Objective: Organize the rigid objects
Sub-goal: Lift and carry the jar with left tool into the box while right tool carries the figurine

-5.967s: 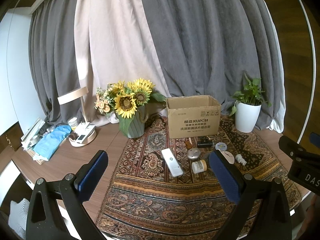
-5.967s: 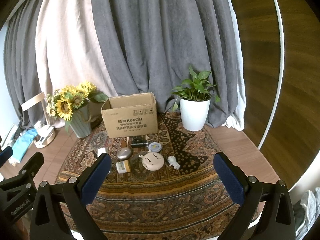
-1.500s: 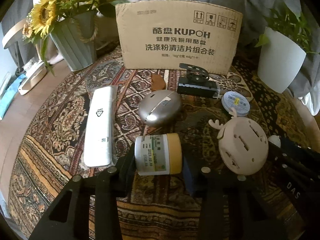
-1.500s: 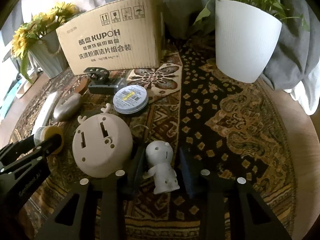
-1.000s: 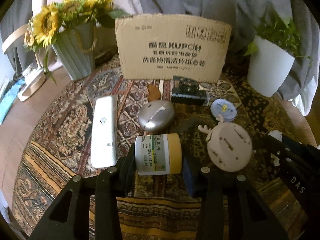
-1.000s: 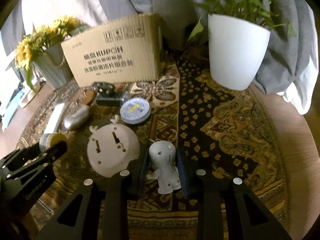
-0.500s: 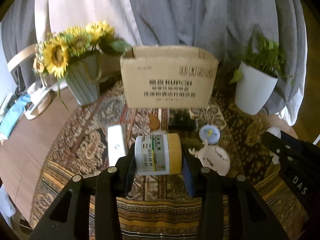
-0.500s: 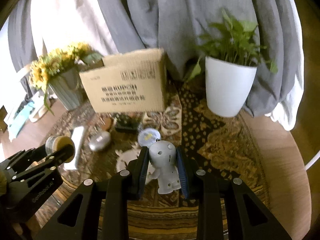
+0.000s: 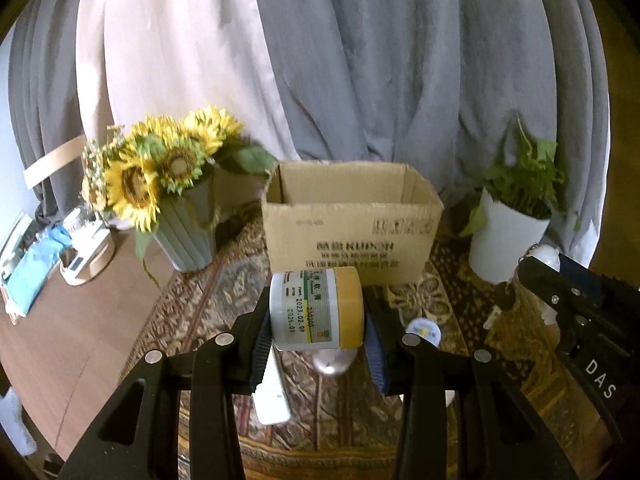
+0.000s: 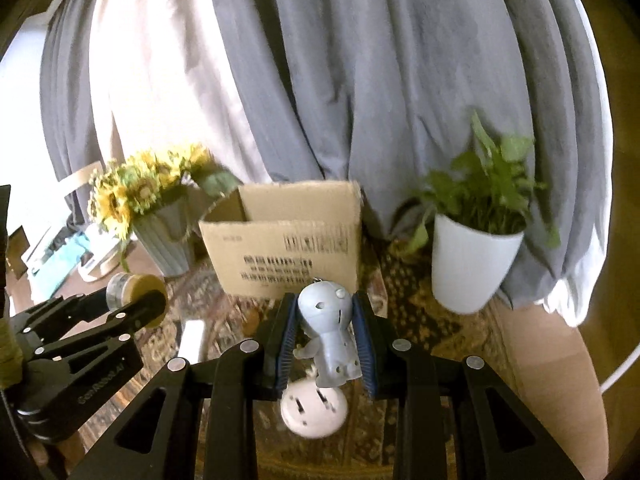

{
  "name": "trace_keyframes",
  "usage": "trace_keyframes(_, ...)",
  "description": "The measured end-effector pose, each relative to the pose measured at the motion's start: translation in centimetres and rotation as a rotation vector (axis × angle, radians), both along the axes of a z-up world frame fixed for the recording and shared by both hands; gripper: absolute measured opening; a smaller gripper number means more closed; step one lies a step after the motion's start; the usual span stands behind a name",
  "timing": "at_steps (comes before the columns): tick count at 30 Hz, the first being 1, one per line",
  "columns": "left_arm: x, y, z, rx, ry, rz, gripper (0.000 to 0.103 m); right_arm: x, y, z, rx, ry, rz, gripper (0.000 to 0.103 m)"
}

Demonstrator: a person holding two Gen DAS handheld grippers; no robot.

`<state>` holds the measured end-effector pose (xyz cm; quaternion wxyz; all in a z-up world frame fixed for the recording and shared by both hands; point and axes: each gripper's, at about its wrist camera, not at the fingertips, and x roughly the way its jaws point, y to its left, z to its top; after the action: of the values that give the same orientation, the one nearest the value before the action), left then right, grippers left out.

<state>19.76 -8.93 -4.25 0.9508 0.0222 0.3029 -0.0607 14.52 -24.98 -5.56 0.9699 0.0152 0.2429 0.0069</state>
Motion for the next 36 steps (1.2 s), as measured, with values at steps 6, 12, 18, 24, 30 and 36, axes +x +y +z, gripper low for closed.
trace_keyframes(6, 2.0, 0.5, 1.2, 0.011, -0.039, -0.003, 0.040, 1.7, 0.9, 1.6, -0.022, -0.047, 0.012, 0.029)
trace_keyframes(12, 4.9, 0.4, 2.1, 0.011, -0.052, -0.002, 0.040, 4.4, 1.3, 2.6, -0.035, -0.065, 0.025, 0.029)
trace_keyframes(18, 8.1, 0.3, 2.7, 0.013, -0.058, -0.004, 0.040, 7.7, 1.4, 3.0, -0.019, -0.061, 0.039, 0.029)
trace_keyframes(24, 12.1, 0.1, 3.1, 0.012, -0.041, -0.016, 0.040, 11.7, 1.3, 3.2, 0.016, -0.020, 0.058, 0.029)
trace_keyframes(30, 15.3, -0.3, 4.1, -0.001, -0.024, -0.051, 0.040, 15.4, 1.3, 3.6, 0.037, 0.009, 0.073, 0.029)
trace_keyframes(36, 18.8, -1.4, 4.3, 0.018, 0.036, -0.081, 0.040, 18.5, 1.2, 4.3, 0.053, 0.050, 0.086, 0.029)
